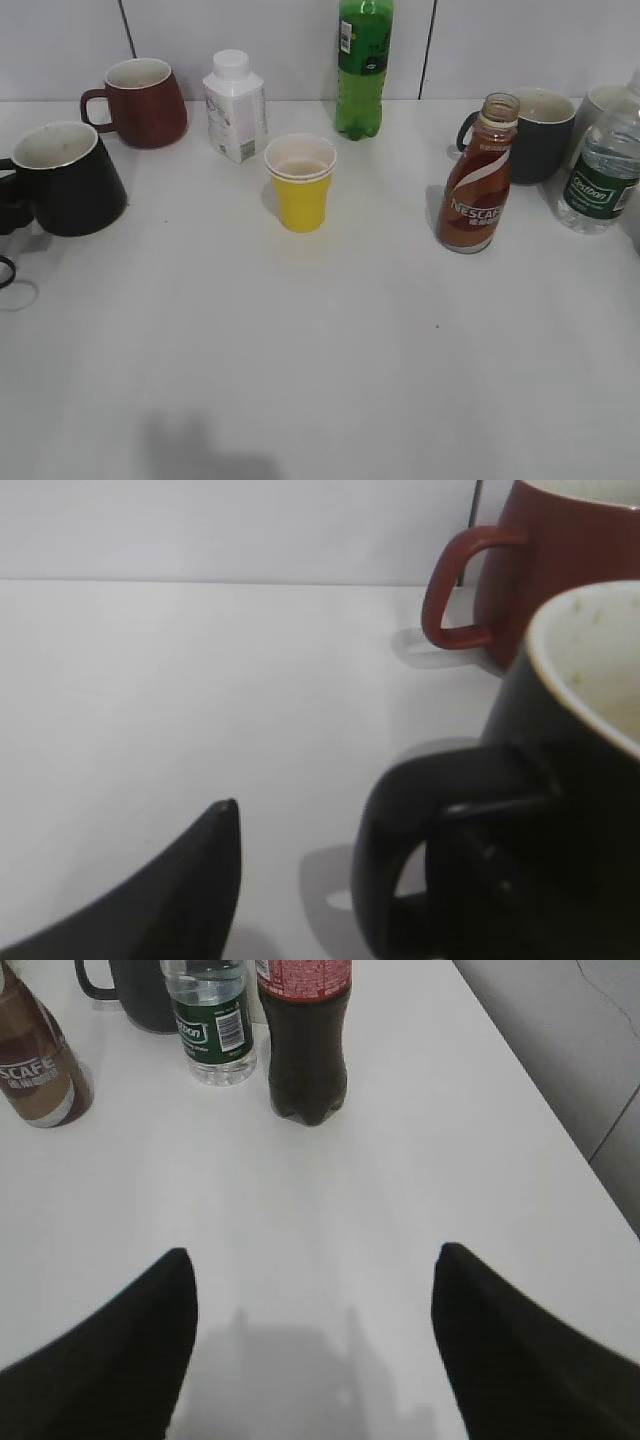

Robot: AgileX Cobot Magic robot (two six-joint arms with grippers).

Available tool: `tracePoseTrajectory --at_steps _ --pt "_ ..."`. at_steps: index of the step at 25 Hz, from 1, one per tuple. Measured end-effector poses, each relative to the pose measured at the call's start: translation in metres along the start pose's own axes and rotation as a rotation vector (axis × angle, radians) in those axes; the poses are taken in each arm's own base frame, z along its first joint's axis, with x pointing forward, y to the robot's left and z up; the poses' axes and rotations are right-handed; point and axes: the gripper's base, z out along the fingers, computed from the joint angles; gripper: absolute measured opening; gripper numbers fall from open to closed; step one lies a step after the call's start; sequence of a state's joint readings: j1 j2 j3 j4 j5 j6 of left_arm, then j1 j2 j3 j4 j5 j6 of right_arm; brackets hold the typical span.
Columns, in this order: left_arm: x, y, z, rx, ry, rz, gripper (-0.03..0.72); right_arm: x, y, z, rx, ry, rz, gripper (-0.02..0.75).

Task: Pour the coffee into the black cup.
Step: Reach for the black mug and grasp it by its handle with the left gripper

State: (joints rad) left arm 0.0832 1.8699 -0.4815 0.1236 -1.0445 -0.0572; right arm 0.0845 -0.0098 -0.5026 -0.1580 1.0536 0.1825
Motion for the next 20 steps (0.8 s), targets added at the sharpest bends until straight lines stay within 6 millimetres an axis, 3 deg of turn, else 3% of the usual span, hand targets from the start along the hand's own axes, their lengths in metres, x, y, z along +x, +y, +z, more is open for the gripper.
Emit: tracePoseTrajectory --at_steps 10,13,19,20 --pt "-0.008 0.001 0.015 0.023 0.011 0.027 0.380 0.000 0.000 0.000 0.000 0.000 0.000 0.570" --pt "-0.008 0.002 0.025 0.024 0.006 0.030 0.307 0.000 0.000 0.000 0.000 0.000 0.000 0.570" --pt "-0.004 0.000 0.040 0.073 -0.076 0.048 0.059 0.000 0.000 0.000 0.000 0.000 0.000 0.570" --pt "-0.004 -0.001 0.041 0.078 -0.081 0.049 0.045 0.000 0.000 0.000 0.000 0.000 0.000 0.570"
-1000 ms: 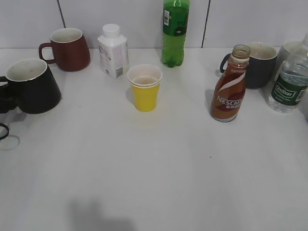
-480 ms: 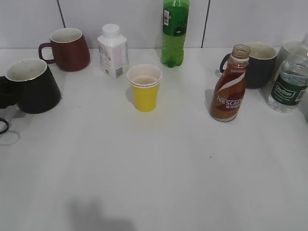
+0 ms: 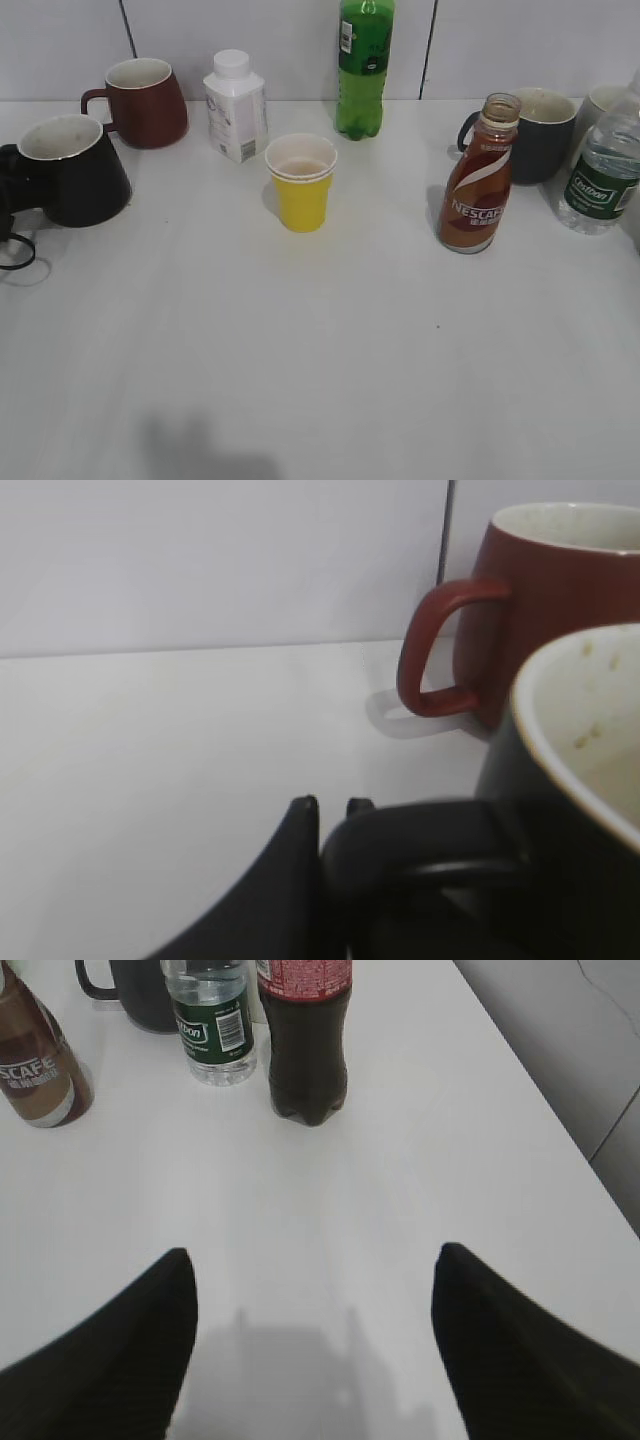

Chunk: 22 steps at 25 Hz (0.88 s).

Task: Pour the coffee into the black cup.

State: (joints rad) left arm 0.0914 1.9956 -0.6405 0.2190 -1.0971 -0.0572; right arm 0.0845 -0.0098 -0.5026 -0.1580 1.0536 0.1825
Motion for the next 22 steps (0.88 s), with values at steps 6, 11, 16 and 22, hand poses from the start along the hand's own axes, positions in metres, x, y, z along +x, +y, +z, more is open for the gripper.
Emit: tracePoseTrajectory --at_steps 6,11,16,22 --pt "0.000 -0.007 0.001 0.076 -0.029 0.006 0.043 0.000 0.000 0.000 0.000 0.000 0.000 0.570" --pt "-0.002 -0.014 -0.001 0.160 -0.029 -0.041 0.042 0.000 0.000 0.000 0.000 0.000 0.000 0.570" --pt "-0.016 -0.028 0.002 0.333 -0.047 -0.066 0.042 0.000 0.000 0.000 0.000 0.000 0.000 0.570" --pt "-0.040 -0.048 0.015 0.643 -0.045 -0.047 0.041 0.000 0.000 0.000 0.000 0.000 0.000 0.570"
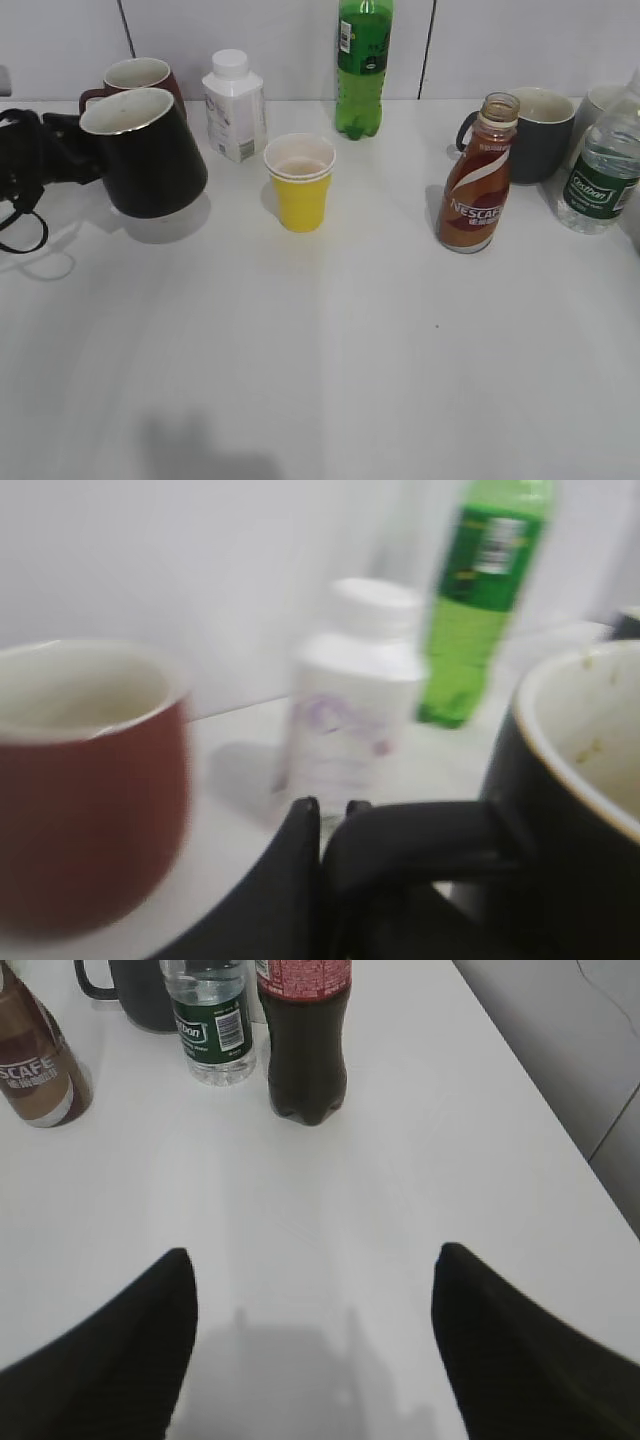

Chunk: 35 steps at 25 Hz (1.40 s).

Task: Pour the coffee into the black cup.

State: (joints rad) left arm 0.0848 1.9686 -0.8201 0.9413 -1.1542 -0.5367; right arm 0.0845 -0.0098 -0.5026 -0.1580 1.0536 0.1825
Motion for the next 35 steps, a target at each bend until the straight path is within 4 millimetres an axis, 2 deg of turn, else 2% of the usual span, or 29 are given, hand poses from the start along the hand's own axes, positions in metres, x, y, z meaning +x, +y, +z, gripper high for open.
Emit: tracePoseTrajectory --at_steps 5,8,11,20,23,26,28,33,35 --pt "-0.013 -0.014 0.021 0.156 0.024 0.031 0.041 0.000 0.000 0.000 0.001 0.000 -0.001 0.570" --pt "-0.012 -0.027 0.028 0.225 0.047 0.047 0.041 0.000 0.000 0.000 0.004 -0.001 -0.002 0.570" --pt "-0.009 -0.036 0.031 0.280 0.073 0.069 0.040 0.000 0.000 0.000 0.005 -0.001 -0.003 0.570" --pt "-0.007 -0.039 0.030 0.314 0.097 0.090 0.039 -0.001 0.000 0.000 0.004 -0.011 -0.009 0.570" --pt "-0.007 -0.039 0.030 0.315 0.099 0.091 0.039 -0.019 0.003 0.002 -0.018 -0.109 -0.031 0.570" --pt "-0.007 -0.039 0.030 0.317 0.100 0.092 0.039 -0.050 0.010 0.010 -0.059 -0.310 -0.053 0.570" --pt "-0.007 -0.039 0.030 0.317 0.100 0.092 0.039 -0.067 0.015 0.021 -0.072 -0.384 -0.091 0.570" --pt "-0.007 -0.039 0.030 0.317 0.100 0.092 0.039 -0.100 0.030 0.063 -0.114 -0.493 -0.163 0.570" --pt "-0.007 -0.039 0.030 0.317 0.100 0.092 0.039 -0.103 0.036 0.083 -0.141 -0.534 -0.176 0.570"
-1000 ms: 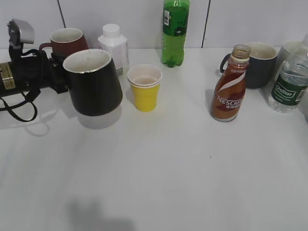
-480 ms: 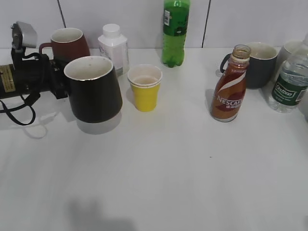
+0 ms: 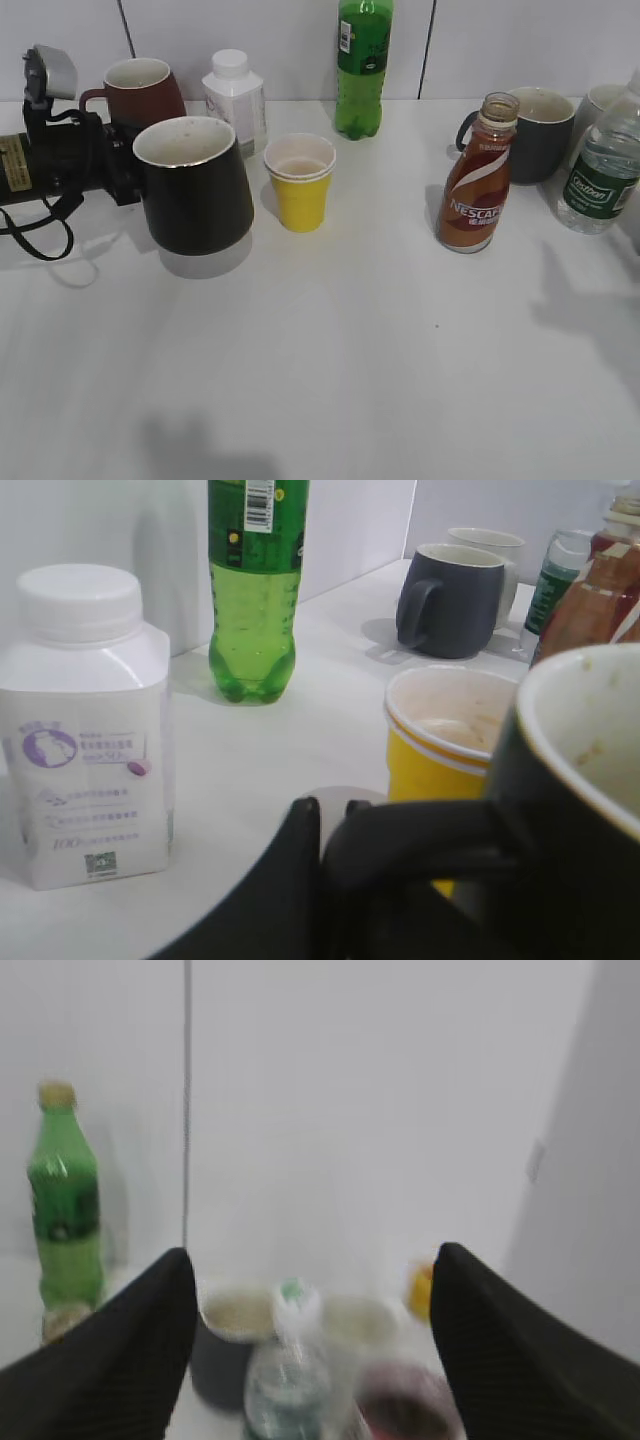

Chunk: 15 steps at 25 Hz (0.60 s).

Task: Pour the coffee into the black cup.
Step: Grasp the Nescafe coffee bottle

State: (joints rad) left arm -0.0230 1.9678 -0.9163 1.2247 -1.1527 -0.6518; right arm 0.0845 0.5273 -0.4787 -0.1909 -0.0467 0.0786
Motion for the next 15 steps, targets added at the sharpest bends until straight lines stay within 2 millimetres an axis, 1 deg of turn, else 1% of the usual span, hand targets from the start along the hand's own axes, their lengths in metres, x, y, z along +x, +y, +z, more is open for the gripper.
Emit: tracePoseTrajectory --at_steps 1,2,4,8,10,12,15 --pt "0.000 0.000 0.000 0.000 0.000 0.000 0.039 0.005 0.002 0.009 -0.014 -0.022 0.002 0.570" --pt "0.000 0.000 0.000 0.000 0.000 0.000 0.039 0.014 0.004 0.017 -0.027 -0.019 0.009 0.570" --pt "0.000 0.000 0.000 0.000 0.000 0.000 0.039 0.032 0.008 0.028 -0.055 -0.023 0.039 0.570" --pt "0.000 0.000 0.000 0.000 0.000 -0.001 0.039 0.063 0.021 0.043 -0.164 0.039 0.077 0.570" --pt "0.000 0.000 0.000 0.000 0.000 -0.001 0.038 0.074 0.030 0.050 -0.250 0.081 0.073 0.570" --pt "0.000 0.000 0.000 0.000 0.000 -0.001 0.039 0.079 0.037 0.053 -0.328 0.093 0.091 0.570" --pt "0.000 0.000 0.000 0.000 0.000 -0.001 0.039 0.091 0.044 0.059 -0.401 0.151 0.101 0.570"
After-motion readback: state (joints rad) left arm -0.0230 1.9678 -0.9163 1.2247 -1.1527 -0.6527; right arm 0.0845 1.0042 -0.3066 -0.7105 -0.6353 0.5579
